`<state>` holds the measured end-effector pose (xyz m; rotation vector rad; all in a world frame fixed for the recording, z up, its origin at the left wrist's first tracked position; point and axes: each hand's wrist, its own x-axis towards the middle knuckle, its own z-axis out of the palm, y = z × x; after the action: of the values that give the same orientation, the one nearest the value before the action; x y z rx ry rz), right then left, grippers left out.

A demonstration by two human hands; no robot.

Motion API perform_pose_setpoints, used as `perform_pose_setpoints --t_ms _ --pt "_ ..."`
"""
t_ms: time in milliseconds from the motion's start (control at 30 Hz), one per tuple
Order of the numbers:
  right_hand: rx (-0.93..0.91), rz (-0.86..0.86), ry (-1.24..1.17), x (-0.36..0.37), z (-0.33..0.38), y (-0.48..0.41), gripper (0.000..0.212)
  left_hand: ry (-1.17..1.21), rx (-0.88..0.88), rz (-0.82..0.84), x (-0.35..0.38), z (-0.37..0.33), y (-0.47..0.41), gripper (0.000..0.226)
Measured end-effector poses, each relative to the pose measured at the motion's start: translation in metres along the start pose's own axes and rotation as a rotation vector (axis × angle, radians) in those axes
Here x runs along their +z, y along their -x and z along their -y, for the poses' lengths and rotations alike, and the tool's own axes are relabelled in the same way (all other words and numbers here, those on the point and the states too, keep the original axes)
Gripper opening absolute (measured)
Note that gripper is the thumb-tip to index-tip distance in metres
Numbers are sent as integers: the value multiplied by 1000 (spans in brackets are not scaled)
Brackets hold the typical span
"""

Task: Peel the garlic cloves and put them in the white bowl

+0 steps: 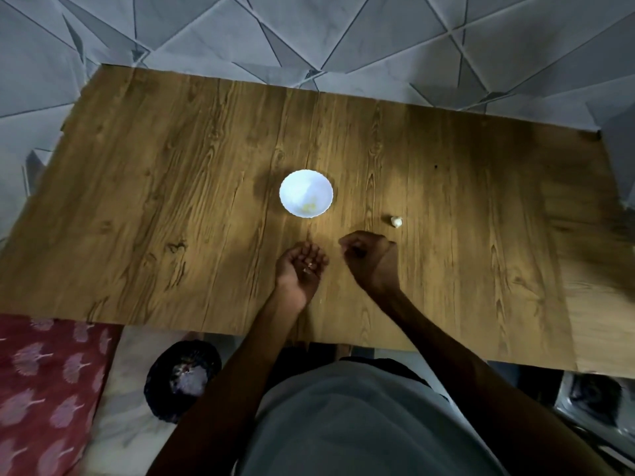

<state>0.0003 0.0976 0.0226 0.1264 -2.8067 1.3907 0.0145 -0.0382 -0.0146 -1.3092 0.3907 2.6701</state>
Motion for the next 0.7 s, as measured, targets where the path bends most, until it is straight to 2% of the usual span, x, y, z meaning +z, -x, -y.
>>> perform_pose_setpoints --t_ms 133,233,367,533,633,700 --pt "41 106 317 -9 -51 -16 34 -35 72 -9 -16 -14 5 31" --pt "-140 210 516 2 -63 -14 46 -47 120 -56 -26 -25 11 31" --pt "-305 252 662 30 -48 4 33 -26 181 -91 -39 -33 24 31" --pt "-531 428 747 40 -32 55 19 5 227 -95 -55 -39 36 29" --pt "-406 337 648 33 -30 24 33 -8 221 -93 -62 -43 42 29" --pt "-280 274 683 33 -28 -6 42 -25 214 -97 -66 -48 44 29"
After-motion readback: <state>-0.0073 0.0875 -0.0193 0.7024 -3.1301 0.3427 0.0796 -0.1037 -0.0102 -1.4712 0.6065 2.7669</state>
